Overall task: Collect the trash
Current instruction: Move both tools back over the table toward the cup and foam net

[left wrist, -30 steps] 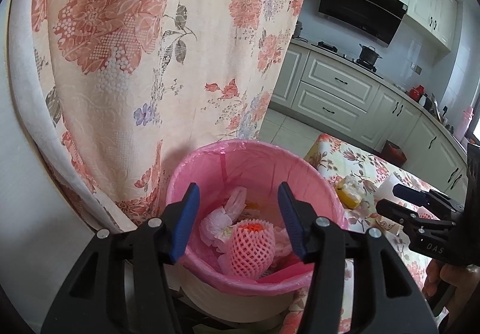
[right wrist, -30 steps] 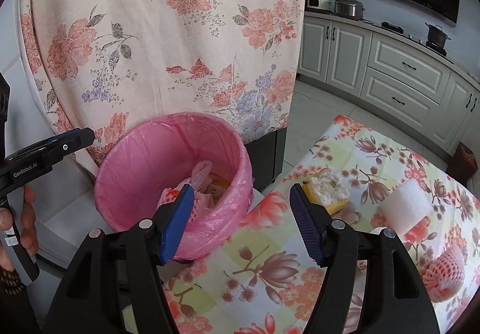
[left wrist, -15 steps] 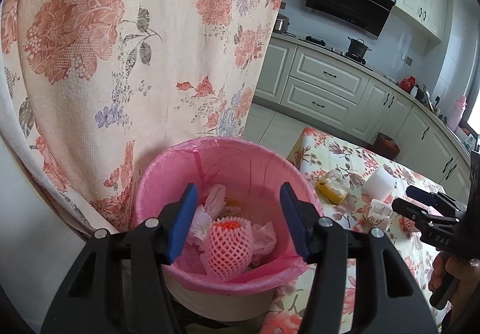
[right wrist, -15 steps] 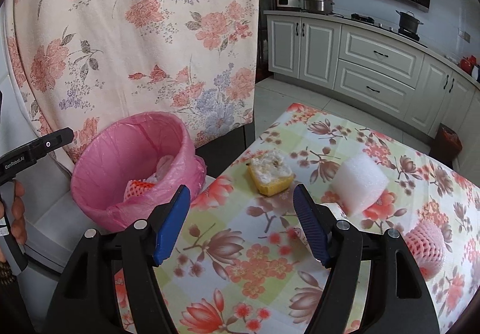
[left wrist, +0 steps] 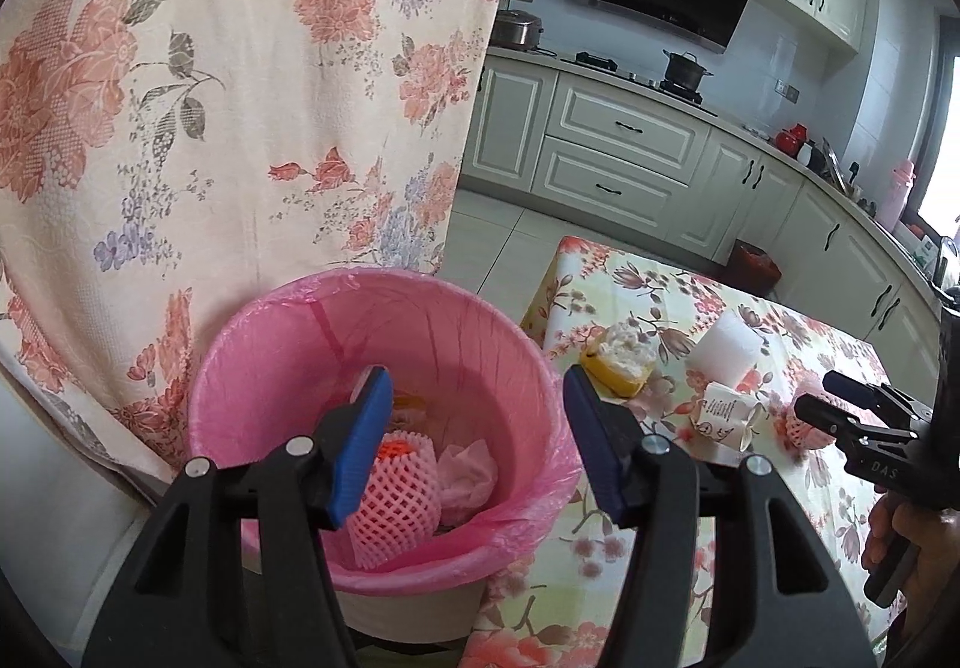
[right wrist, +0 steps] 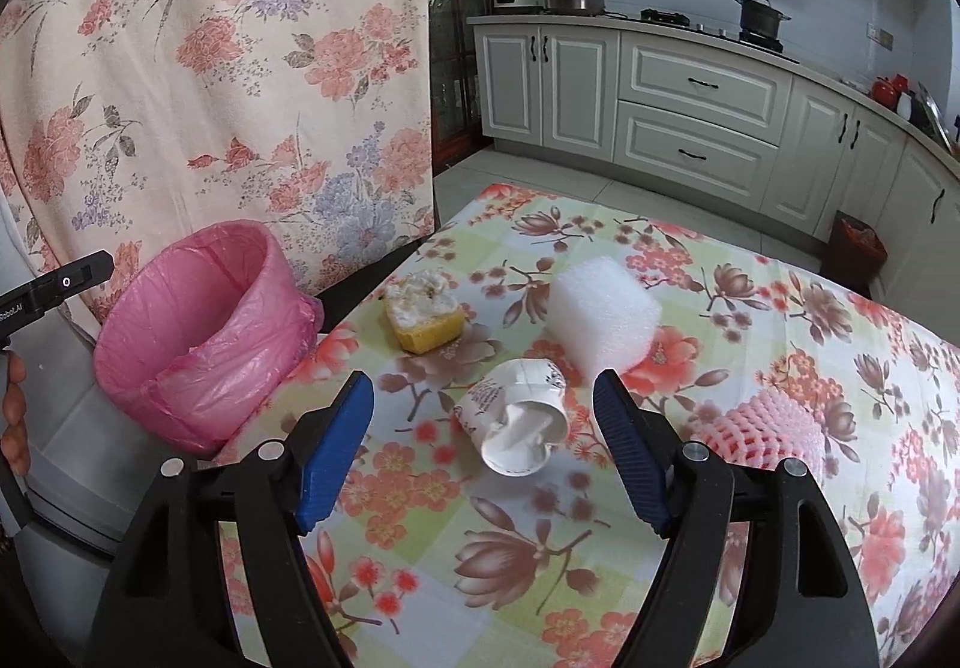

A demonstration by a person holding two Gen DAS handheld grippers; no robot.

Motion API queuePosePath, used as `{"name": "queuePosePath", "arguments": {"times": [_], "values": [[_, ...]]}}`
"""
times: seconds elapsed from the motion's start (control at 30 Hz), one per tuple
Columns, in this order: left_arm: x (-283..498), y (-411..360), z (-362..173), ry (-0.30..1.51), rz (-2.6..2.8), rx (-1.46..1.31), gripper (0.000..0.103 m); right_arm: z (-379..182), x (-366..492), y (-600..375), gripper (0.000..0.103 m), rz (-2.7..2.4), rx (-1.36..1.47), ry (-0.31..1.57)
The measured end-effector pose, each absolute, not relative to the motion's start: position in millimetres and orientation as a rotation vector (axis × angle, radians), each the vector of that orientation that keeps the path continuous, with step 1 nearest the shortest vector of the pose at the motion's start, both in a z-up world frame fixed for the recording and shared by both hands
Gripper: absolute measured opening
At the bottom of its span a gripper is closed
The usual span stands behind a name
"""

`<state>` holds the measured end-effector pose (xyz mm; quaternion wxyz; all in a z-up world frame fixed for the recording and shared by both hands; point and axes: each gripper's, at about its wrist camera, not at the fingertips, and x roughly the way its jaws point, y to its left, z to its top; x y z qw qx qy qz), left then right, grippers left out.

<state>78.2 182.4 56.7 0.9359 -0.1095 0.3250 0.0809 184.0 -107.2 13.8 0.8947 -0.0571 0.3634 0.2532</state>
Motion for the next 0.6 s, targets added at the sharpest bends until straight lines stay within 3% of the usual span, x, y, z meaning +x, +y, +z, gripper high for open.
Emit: {"name": "queuePosePath", "arguments": {"times": [0.6], "values": [[118.3, 112.1, 50.9, 0.71, 0.073, -0.153, 0.061, -0.3, 205.2, -181.0, 0.074, 0.423, -0.064, 0.764]]}}
